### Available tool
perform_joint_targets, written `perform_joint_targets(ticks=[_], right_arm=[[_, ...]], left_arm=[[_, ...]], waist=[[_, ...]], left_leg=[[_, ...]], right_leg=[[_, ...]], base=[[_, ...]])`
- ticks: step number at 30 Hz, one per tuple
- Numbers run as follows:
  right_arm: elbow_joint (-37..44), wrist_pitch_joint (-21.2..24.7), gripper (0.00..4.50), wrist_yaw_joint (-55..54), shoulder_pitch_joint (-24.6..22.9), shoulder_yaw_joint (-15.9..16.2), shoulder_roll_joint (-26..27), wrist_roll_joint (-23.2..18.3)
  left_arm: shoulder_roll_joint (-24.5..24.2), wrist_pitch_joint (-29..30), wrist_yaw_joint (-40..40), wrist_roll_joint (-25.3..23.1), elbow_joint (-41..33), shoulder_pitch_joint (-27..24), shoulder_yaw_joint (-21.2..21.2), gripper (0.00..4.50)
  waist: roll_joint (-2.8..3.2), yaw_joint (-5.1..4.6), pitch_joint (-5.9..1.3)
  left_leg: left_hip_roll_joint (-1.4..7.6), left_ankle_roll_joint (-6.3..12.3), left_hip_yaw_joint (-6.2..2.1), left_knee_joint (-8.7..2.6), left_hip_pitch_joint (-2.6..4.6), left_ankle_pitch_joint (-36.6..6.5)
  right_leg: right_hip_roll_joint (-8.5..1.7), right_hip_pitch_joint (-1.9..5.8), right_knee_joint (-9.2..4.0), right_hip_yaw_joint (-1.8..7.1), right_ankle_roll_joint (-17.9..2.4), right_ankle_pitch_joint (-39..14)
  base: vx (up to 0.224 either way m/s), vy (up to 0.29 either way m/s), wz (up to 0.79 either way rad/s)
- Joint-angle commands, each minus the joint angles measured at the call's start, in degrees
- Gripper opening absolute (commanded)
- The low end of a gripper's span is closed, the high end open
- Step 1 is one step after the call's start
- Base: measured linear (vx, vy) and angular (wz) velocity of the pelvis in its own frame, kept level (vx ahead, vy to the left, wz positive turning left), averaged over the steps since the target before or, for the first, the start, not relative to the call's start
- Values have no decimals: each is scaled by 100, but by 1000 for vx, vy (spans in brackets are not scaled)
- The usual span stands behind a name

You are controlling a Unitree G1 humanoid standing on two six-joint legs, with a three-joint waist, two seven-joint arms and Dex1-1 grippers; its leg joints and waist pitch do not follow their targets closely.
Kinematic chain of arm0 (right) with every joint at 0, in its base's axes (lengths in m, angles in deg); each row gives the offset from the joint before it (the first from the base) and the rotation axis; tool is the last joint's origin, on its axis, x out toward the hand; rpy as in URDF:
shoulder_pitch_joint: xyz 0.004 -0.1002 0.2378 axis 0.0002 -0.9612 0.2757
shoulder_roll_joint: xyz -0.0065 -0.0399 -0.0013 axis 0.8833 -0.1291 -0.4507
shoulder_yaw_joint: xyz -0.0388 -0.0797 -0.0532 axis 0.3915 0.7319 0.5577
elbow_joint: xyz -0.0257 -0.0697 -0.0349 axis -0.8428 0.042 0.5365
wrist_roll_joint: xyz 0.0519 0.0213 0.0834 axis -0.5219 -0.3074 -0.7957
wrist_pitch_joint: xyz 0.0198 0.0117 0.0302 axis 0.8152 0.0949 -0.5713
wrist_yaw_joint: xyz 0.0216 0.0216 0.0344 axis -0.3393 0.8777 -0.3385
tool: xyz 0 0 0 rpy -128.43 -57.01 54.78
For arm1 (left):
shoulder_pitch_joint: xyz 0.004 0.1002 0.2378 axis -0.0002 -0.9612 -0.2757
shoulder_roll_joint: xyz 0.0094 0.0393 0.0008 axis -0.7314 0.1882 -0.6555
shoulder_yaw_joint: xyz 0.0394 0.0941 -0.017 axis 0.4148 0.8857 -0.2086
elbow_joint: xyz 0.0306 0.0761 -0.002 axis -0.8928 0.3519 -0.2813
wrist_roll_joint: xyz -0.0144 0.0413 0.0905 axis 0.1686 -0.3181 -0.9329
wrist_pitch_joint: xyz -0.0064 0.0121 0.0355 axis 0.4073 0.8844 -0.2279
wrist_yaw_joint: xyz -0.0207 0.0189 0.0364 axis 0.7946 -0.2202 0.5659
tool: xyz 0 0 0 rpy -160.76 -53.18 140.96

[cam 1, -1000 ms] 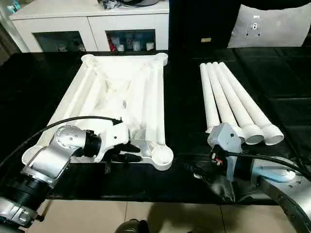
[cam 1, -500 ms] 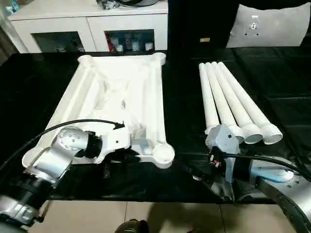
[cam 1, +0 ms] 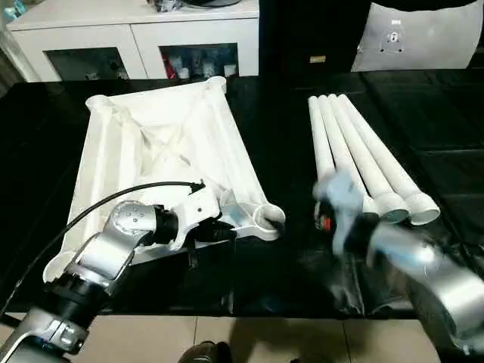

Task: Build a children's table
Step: Move table base, then pick table leg

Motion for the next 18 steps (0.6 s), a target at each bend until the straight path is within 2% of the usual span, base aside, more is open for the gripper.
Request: perform_joint_targets(ticks=[1,2,4,5,6,7,8,10,12,13,14,18], right_arm=[[-85,179,450,-199,177,-90,159,-58],[-212,298,450,-453,343,-172,306,19],[-545,273,450,-1014,672,-231,501,442],[-777,256,450,-1377,873,-210,561,783],[-862,254,450,-1515,945,-186,564,929],[-995,477,450,-1648,1088,-209,610,991],[-1080,620,450,-1734,1180,-224,639,1030],[-1542,1365,450,-2170,1651,-375,816,1099],[-1995,1591,450,-2441,1905,-562,1001,1100],[-2049,1595,450,-2477,1928,-589,1024,1107],[-2268,1595,450,-2557,1996,-676,1086,1124],[-2718,1402,450,-2621,2148,-794,1175,1170]], left_arm=[[-79,45,35,157,-314,32,-226,63],[-85,22,6,184,-394,18,-273,74],[-128,103,7,260,-563,-11,-343,93],[-166,158,-3,270,-657,-30,-371,98],[-179,178,-11,269,-687,-37,-380,106],[-183,208,-50,283,-763,-63,-413,106],[-186,228,-74,292,-811,-79,-435,118],[-168,477,-126,436,-1205,-186,-536,138],[-113,672,-150,556,-1512,-249,-550,151],[-102,684,-158,566,-1539,-252,-550,151],[-75,733,-202,554,-1626,-257,-522,174],[-70,786,-235,510,-1831,-295,-422,202]], waist=[[4,-5,-332],[17,3,-344],[28,-10,-336],[24,-3,-318],[130,7,-320],[81,-16,-319],[62,-32,-328],[82,-37,-339],[104,-46,-366],[98,-43,-365],[112,-33,-379],[104,-28,-398]], left_leg=[[704,27,-336,-476,245,-1768],[701,8,-338,-477,256,-1716],[666,-105,-323,-476,255,-1767],[666,-268,-312,-486,279,-1966],[667,-381,-322,-481,291,-2000],[650,-433,-307,-498,300,-2075],[645,-512,-322,-500,299,-2123],[631,-496,-318,-488,284,-1997],[639,-477,-313,-465,273,-1707],[636,-439,-298,-465,255,-1588],[637,-408,-285,-455,262,-1463],[628,-310,-270,-431,246,-1278]], right_leg=[[-644,96,-479,334,-1422,-410],[-634,92,-462,327,-1431,-290],[-628,72,-460,319,-1471,-382],[-624,48,-478,333,-1400,-691],[-626,39,-460,336,-1353,-748],[-594,33,-483,327,-1312,-793],[-593,53,-452,337,-1297,-755],[-609,69,-450,340,-1296,-635],[-612,94,-417,339,-1363,-258],[-606,114,-420,332,-1353,-108],[-596,117,-411,329,-1320,78],[-600,159,-398,315,-1327,285]], base=[[0,0,0],[0,0,0],[0,0,0],[0,0,0],[0,0,0],[0,0,0],[0,0,0],[0,0,0],[0,0,0],[0,0,0],[0,0,0],[0,0,0]])
